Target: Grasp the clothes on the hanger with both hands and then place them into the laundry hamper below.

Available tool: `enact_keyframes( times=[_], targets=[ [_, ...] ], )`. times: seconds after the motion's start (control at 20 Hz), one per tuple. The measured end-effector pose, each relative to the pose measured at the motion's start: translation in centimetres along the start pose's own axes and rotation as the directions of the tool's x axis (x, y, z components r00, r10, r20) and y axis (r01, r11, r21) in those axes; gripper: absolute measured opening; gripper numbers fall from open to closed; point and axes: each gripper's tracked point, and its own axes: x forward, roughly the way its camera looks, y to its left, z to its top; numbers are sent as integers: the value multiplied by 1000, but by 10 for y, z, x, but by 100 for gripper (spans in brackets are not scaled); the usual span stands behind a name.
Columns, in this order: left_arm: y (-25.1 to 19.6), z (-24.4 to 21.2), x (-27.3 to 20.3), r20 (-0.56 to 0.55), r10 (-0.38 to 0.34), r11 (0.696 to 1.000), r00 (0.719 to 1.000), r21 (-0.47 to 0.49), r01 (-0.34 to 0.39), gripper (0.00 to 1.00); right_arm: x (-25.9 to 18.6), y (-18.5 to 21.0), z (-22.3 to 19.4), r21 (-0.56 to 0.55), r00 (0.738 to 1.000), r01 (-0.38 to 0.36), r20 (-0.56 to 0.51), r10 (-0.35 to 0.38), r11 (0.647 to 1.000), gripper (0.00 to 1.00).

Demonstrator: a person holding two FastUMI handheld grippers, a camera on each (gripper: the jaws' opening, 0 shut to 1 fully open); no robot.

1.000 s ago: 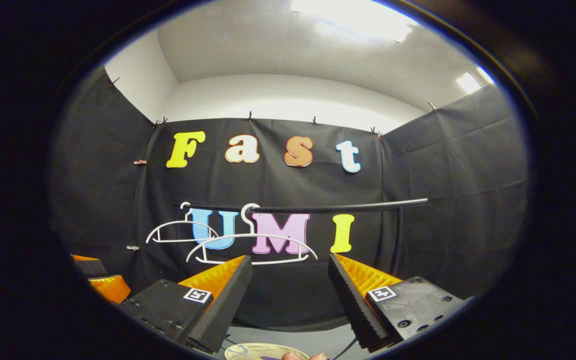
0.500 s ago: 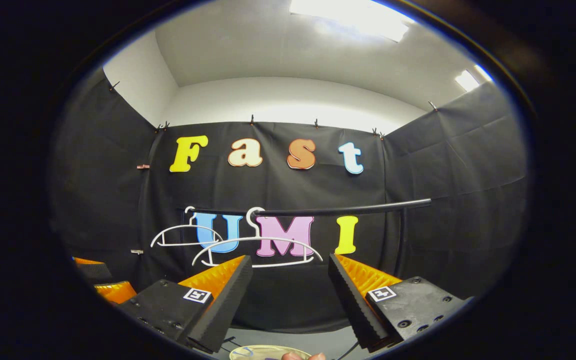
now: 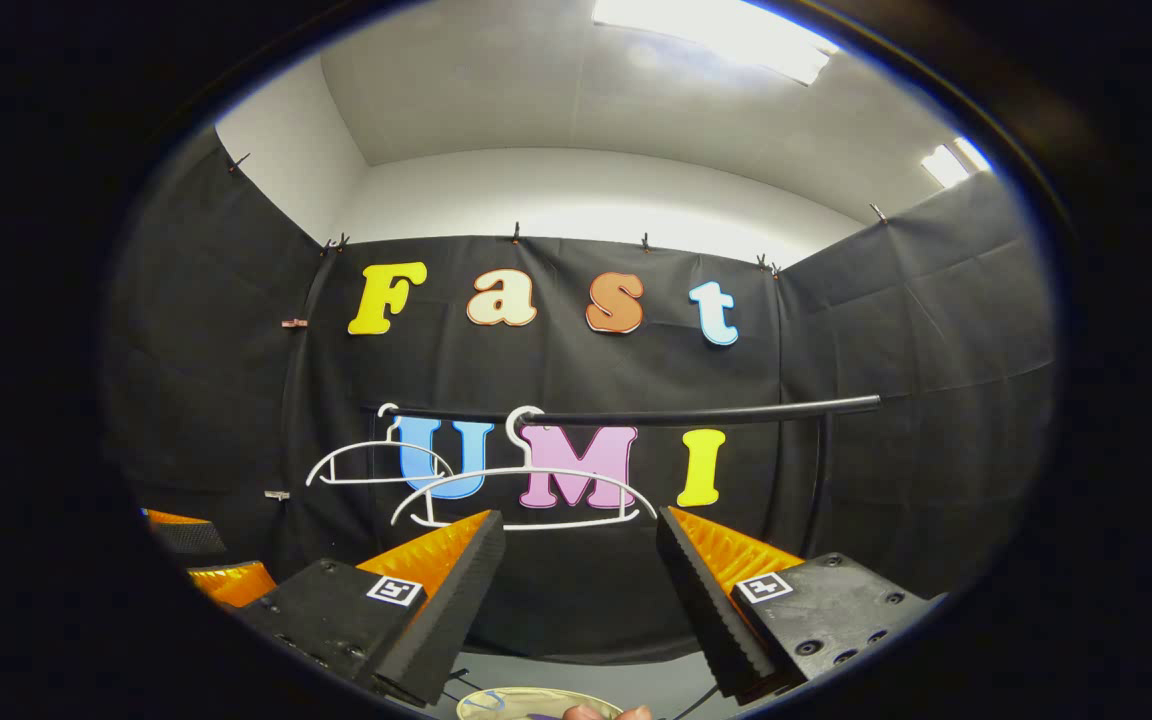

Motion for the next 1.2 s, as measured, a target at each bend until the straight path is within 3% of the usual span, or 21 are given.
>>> enact_keyframes(
  times=[0.15, 0.2, 0.45, 0.5, 0.55, 0.6, 1.2],
  targets=[
    [4, -3, 1, -5, 8, 1000, 1000, 1, -8, 89, 2, 4, -3, -5, 1000, -8, -6, 8, 1000, 98],
    [4, -2, 1, -3, 7, 1000, 1000, 1, -7, 94, 3, 5, -4, -4, 1000, -10, -10, 10, 1000, 98],
    [6, -1, 2, -5, 11, 1000, 1000, 1, -11, 94, 4, 9, -4, 2, 1000, -16, -16, 16, 1000, 98],
    [5, 0, 1, -2, 11, 1000, 1000, 1, -11, 89, 4, 9, -3, 4, 1000, -16, -13, 16, 1000, 98],
    [4, 0, 1, -3, 9, 1000, 1000, 0, -9, 89, 3, 9, -4, 3, 1000, -18, -13, 18, 1000, 98],
    [3, -1, 1, -2, 9, 1000, 1000, 1, -9, 98, 3, 8, -4, 1, 1000, -19, -11, 19, 1000, 98],
    [-6, -2, -7, -6, 13, 1000, 1000, 7, -13, 94, -7, 2, -7, 3, 1000, -25, -18, 25, 1000, 98]
  ],
)
